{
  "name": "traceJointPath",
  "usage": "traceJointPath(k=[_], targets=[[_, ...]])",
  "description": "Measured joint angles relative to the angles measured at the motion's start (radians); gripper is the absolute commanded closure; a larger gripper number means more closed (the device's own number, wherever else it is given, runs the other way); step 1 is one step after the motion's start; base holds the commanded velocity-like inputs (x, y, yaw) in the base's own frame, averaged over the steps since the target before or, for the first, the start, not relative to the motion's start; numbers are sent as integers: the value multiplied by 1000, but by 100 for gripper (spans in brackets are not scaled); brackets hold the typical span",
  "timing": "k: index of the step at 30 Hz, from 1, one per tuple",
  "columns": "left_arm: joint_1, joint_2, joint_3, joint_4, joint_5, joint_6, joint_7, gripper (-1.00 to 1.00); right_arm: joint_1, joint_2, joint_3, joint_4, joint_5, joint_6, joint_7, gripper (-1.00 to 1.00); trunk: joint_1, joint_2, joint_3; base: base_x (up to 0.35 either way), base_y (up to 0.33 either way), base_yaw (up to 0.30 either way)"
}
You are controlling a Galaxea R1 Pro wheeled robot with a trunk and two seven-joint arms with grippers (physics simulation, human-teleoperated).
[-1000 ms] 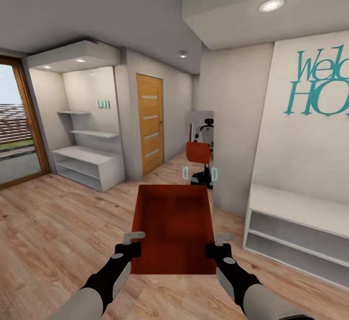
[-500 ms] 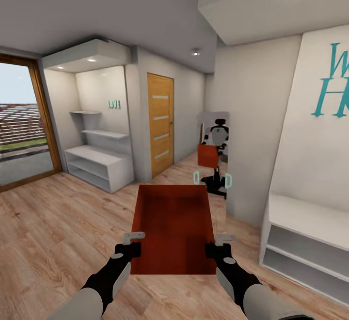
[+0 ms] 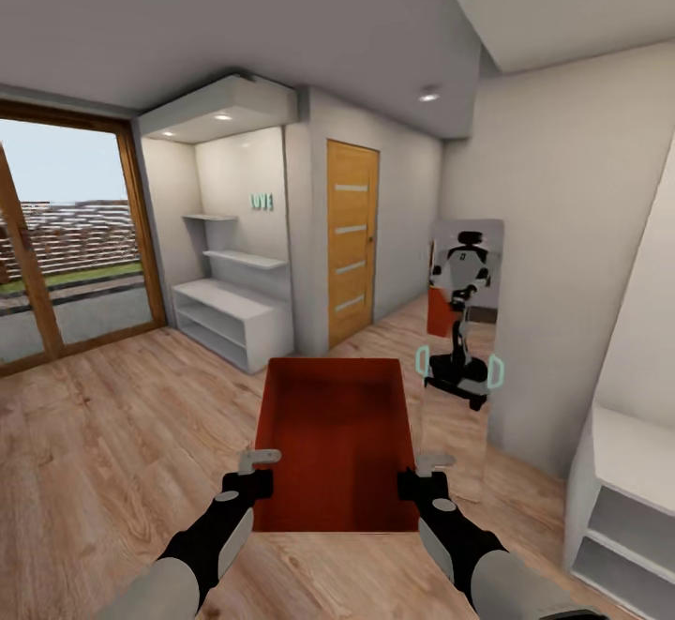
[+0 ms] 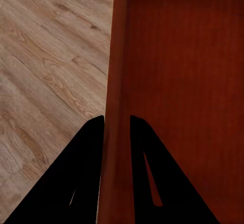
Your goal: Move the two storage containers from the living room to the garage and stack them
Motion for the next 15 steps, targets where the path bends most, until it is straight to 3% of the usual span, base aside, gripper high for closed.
traceJointPath(k=[15], targets=[[0, 0, 0, 0, 0, 0, 0, 100, 0, 0, 0, 0, 0, 0, 0, 100, 0, 0, 0, 323, 0, 250]])
